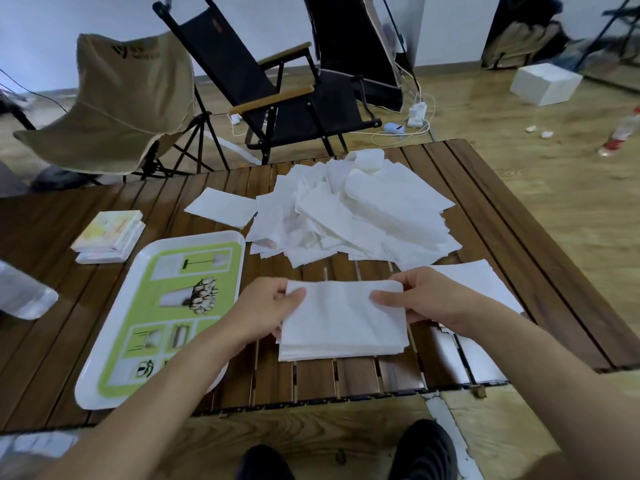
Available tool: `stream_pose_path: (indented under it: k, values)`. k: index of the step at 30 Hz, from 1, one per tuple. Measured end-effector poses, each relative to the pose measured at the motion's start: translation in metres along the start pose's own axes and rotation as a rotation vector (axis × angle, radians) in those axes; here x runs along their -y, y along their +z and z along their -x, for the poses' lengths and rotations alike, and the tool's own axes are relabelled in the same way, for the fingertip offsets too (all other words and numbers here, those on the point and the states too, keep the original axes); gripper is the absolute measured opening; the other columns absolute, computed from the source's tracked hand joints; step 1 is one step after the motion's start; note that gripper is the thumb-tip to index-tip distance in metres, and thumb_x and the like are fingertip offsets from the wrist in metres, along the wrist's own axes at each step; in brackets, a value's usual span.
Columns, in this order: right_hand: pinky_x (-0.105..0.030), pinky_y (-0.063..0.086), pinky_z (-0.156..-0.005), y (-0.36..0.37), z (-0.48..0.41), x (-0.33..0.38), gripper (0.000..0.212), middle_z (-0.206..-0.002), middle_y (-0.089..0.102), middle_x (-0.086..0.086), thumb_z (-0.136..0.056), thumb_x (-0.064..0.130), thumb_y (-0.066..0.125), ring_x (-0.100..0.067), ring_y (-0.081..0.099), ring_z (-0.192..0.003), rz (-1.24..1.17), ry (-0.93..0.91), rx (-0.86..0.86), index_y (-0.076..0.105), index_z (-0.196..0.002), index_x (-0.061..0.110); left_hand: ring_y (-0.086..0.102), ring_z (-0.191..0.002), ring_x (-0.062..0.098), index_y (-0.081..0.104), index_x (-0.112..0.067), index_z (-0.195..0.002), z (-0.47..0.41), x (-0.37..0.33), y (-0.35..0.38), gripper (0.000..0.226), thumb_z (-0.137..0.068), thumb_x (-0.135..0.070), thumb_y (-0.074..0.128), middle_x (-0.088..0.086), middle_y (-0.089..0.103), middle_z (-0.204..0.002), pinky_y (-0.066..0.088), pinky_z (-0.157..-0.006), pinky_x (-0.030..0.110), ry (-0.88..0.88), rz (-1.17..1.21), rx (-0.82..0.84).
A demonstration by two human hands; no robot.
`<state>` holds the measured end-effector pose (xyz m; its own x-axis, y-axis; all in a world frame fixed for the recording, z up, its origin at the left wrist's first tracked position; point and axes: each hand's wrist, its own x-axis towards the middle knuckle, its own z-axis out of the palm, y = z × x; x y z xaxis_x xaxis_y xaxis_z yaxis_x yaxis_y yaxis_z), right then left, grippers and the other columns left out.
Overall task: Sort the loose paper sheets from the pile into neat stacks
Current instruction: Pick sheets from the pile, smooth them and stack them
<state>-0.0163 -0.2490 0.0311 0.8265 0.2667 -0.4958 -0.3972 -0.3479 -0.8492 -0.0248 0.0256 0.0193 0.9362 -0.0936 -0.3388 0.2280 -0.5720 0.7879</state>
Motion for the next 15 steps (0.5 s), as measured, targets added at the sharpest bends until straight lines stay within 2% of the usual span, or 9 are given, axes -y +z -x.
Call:
stream_pose_path:
  k: [3, 6, 9, 12, 15]
  values:
    - [-0.038, 0.064, -0.080, 0.004, -0.006, -0.006, 0.029, -0.091, 0.080, -0.006, -0.091, 0.031, 0.074, -0.019, 0.078, -0.082, 0.145, 0.021, -0.092, 0.073, -0.101, 0.004, 0.070, -0.054, 0.019, 0.068, 0.001, -0.097, -0.004, 0.011, 0.000, 0.041, -0.104, -0.038, 0.055, 0.014, 0.076, -0.076, 0.060, -0.053, 0.032, -0.003, -0.258, 0.032]
    - [-0.032, 0.065, -0.066, 0.007, -0.008, -0.007, 0.031, -0.069, 0.074, -0.008, -0.095, 0.032, 0.070, -0.019, 0.075, -0.063, 0.390, 0.001, -0.110, 0.065, -0.083, 0.004, 0.071, -0.054, 0.020, 0.064, 0.002, -0.097, -0.007, 0.015, 0.000, 0.045, -0.103, -0.042, 0.054, 0.014, 0.075, -0.077, 0.062, -0.054, 0.040, 0.032, -0.348, 0.006]
    - [-0.025, 0.061, -0.056, 0.009, -0.010, -0.008, 0.030, -0.061, 0.070, -0.006, -0.096, 0.032, 0.069, -0.014, 0.070, -0.052, 0.484, -0.001, -0.152, 0.059, -0.078, 0.009, 0.073, -0.056, 0.022, 0.066, -0.004, -0.097, -0.008, 0.014, 0.002, 0.040, -0.104, -0.041, 0.053, 0.010, 0.075, -0.073, 0.063, -0.056, 0.040, 0.011, -0.337, 0.025]
    - [-0.022, 0.058, -0.052, 0.011, -0.013, -0.009, 0.034, -0.060, 0.072, -0.006, -0.095, 0.036, 0.069, -0.012, 0.070, -0.050, 0.558, -0.006, -0.191, 0.061, -0.085, 0.005, 0.071, -0.052, 0.022, 0.062, -0.008, -0.090, -0.008, 0.011, 0.004, 0.036, -0.105, -0.040, 0.052, 0.009, 0.074, -0.070, 0.061, -0.054, 0.034, -0.025, -0.365, 0.010]
    - [-0.025, 0.058, -0.057, 0.015, -0.014, -0.009, 0.034, -0.063, 0.073, -0.006, -0.095, 0.038, 0.068, -0.015, 0.072, -0.055, 0.636, -0.013, -0.224, 0.062, -0.087, 0.005, 0.070, -0.047, 0.017, 0.046, -0.012, -0.075, -0.007, 0.011, 0.005, 0.044, -0.102, -0.046, 0.055, 0.011, 0.072, -0.065, 0.058, -0.053, 0.034, -0.084, -0.440, -0.012]
